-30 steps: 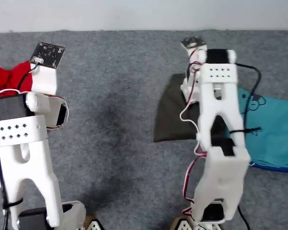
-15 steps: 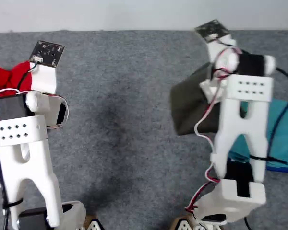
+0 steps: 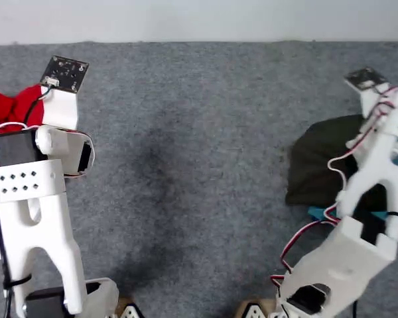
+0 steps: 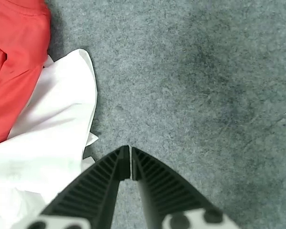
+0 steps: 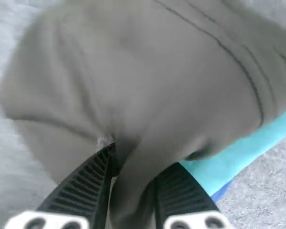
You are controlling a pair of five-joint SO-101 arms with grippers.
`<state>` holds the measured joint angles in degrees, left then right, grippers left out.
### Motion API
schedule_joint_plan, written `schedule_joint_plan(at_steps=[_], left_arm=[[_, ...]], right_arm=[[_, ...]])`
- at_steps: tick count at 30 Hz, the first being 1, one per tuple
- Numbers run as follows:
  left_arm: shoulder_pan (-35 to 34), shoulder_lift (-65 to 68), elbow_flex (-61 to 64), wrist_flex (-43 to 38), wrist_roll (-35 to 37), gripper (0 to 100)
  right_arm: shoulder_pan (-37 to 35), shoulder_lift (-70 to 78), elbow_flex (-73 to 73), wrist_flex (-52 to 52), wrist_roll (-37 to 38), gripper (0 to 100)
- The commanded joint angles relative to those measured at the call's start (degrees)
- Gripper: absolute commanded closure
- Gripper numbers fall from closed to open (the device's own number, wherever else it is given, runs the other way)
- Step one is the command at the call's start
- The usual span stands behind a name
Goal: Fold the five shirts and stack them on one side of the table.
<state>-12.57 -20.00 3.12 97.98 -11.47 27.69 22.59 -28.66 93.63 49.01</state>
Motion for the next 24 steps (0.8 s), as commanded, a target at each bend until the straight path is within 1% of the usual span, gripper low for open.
schedule_joint_plan(at_steps=[1,11,16,20,24], left_arm=[[-0.09,-1.67,-0.4,-1.32,-0.53,98],[-0.09,-1.67,-0.4,-1.32,-0.53,98],[-0.09,-1.67,-0.4,-1.32,-0.53,98],[-0.09,-1.67,-0.4,-1.23,-0.53,98],[-0.09,-1.67,-0.31,-1.14,-0.53,98]], right_arm=[[2.86,-0.57,-0.79,-1.71,2.11,98.3],[3.74,-5.41,-0.88,-1.63,2.9,98.3],[7.08,-4.09,-0.88,-3.74,5.1,98.3],[9.8,-3.38,-0.88,-6.37,5.1,98.3],[10.42,-3.56,-0.88,-6.02,5.1,98.3]])
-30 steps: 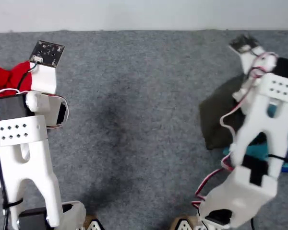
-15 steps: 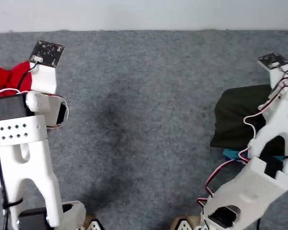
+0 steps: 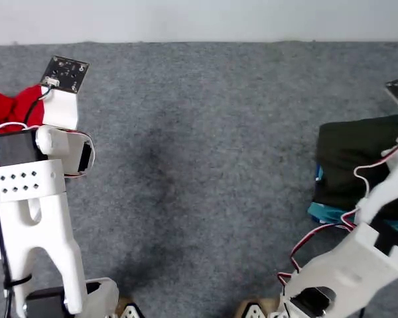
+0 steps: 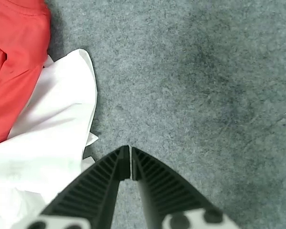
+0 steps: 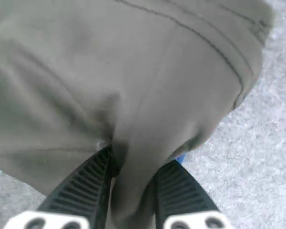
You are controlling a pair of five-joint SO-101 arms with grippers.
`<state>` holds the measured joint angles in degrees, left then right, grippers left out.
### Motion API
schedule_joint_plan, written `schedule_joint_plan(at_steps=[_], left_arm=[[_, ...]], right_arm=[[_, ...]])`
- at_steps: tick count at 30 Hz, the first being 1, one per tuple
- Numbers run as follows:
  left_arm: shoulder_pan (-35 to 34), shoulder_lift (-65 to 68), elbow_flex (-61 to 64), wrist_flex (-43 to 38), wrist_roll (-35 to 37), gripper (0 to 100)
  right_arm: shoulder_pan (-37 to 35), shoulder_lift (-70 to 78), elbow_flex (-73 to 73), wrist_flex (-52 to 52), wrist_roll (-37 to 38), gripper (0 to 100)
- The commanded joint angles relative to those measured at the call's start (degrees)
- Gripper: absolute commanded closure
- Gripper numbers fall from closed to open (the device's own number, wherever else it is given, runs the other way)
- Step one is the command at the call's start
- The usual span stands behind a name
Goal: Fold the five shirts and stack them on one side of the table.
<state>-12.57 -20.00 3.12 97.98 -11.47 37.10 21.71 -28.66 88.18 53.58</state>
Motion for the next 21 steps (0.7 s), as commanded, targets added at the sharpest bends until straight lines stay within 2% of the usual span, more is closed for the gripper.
schedule_joint_plan(at_steps=[1,10,14,21], left_arm=[[-0.09,-1.67,-0.22,-1.14,-0.53,98],[0.0,-1.05,-0.13,-1.23,-0.53,98],[0.09,0.7,-0.13,-0.97,-0.53,98],[0.09,1.23,-0.4,-1.23,-0.53,98]], right_arm=[[0.84,-2.77,-0.88,-0.04,0.53,98.3],[-5.67,-6.73,-6.59,10.59,-0.79,98.3],[-8.57,-8.57,-9.14,11.65,-3.96,98.3],[-10.07,-9.8,-13.1,11.91,-4.75,98.3]])
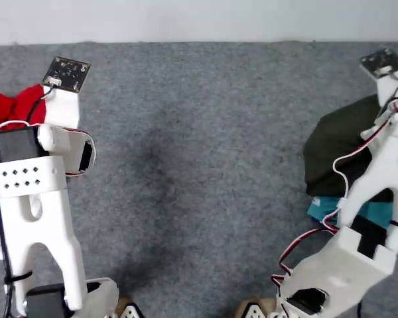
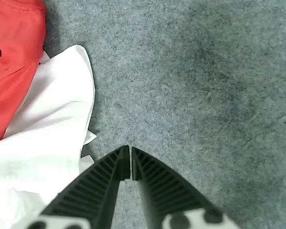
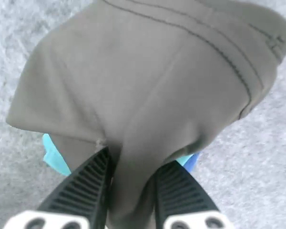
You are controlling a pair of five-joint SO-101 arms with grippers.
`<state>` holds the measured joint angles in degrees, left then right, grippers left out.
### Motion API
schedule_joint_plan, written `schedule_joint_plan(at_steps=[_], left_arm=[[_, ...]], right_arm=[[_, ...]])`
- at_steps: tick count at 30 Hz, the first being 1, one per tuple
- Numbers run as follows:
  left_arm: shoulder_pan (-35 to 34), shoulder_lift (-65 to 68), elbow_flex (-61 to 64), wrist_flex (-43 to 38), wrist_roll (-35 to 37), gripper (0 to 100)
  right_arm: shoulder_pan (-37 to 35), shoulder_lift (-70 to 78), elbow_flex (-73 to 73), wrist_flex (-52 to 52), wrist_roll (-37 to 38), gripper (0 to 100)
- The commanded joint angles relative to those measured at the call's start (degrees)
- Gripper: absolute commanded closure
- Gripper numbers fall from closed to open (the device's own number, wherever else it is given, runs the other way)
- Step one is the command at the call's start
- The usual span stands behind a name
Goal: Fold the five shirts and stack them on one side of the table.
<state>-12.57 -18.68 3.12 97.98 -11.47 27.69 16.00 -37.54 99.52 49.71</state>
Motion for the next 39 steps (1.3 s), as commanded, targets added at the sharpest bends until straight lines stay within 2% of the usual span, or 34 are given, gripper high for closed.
schedule_joint_plan(at_steps=[1,7,14,16,20,25,31,33,37,39], left_arm=[[0.09,-0.09,-0.4,-1.23,-0.53,98],[0.09,-0.09,-0.4,-1.23,-0.53,98],[0.09,-0.09,-0.4,-1.23,-0.53,98],[0.0,-0.09,-0.4,-1.23,-0.53,98],[0.0,-0.09,-0.4,-1.23,-0.53,98],[0.0,0.0,-0.4,-1.23,-0.53,98],[0.0,0.0,-0.4,-1.23,-0.53,98],[0.0,0.0,-0.4,-1.23,-0.53,98],[-0.26,0.0,-0.4,-1.23,-0.53,98],[-0.26,-0.09,-0.4,-1.14,-0.53,98]], right_arm=[[-0.48,-3.82,-4.4,0.57,-0.79,98.3],[3.65,2.68,-2.9,-0.22,-0.53,98.3],[8.4,15.34,-3.25,-9.19,-0.44,98.1],[9.36,17.36,-4.4,-9.19,-0.09,94.2],[10.77,17.1,-7.21,-5.32,0.79,76.0],[9.27,13.23,-16.26,3.03,-0.79,72.6],[6.81,7.34,-16.35,3.47,-5.89,73.9],[5.67,5.85,-13.01,3.47,-5.63,80.1],[4.09,3.82,-4.48,3.47,-4.22,99.1],[3.82,3.03,0.7,3.47,-4.48,97.2]])
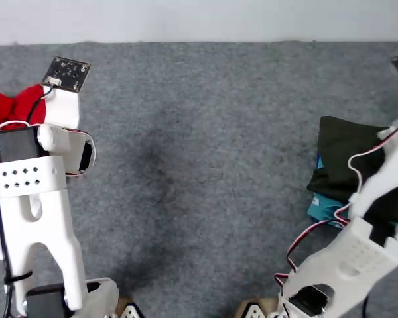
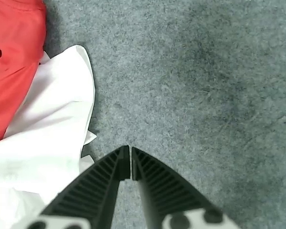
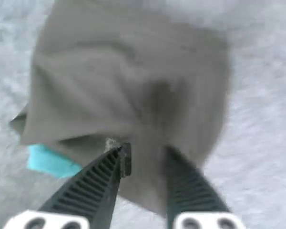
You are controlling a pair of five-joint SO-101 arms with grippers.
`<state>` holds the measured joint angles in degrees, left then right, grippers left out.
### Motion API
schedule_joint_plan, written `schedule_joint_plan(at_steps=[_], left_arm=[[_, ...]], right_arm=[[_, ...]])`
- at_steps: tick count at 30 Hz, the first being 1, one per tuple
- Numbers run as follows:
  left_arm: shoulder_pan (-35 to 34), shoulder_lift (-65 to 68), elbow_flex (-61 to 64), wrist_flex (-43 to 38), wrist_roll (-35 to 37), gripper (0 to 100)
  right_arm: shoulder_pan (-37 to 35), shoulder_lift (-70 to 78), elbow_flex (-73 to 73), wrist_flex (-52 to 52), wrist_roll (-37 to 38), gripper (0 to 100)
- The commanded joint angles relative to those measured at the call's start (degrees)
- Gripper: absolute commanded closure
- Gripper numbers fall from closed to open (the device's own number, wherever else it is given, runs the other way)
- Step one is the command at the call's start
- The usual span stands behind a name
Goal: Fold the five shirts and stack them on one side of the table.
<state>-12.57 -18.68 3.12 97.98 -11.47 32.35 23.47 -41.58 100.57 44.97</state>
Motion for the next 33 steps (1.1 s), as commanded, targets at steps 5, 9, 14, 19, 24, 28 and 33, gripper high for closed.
schedule_joint_plan(at_steps=[5,9,14,19,24,28,33], left_arm=[[-0.26,-0.09,-0.4,-0.97,-0.53,98],[-0.26,-0.09,-0.4,-0.97,-0.53,98],[-0.26,-0.09,-0.4,-0.97,-0.53,98],[-0.18,-0.09,-0.4,-1.05,-0.53,98],[-0.09,-0.09,-0.4,-1.23,-0.53,98],[0.0,-0.09,-0.4,-1.23,-0.53,98],[0.0,-0.09,-0.4,-1.23,-0.53,98]], right_arm=[[-2.24,-3.3,15.3,2.15,0.18,99.0],[-4.26,1.63,20.13,1.45,0.09,99.0],[-4.53,4.26,20.57,2.42,0.26,99.0],[-5.05,-2.59,22.59,2.42,0.44,99.0],[-6.64,-8.13,22.77,-1.71,0.09,99.0],[-8.4,-8.13,23.12,-11.74,0.0,99.0],[-10.51,-3.82,23.65,-27.56,-2.99,99.0]])
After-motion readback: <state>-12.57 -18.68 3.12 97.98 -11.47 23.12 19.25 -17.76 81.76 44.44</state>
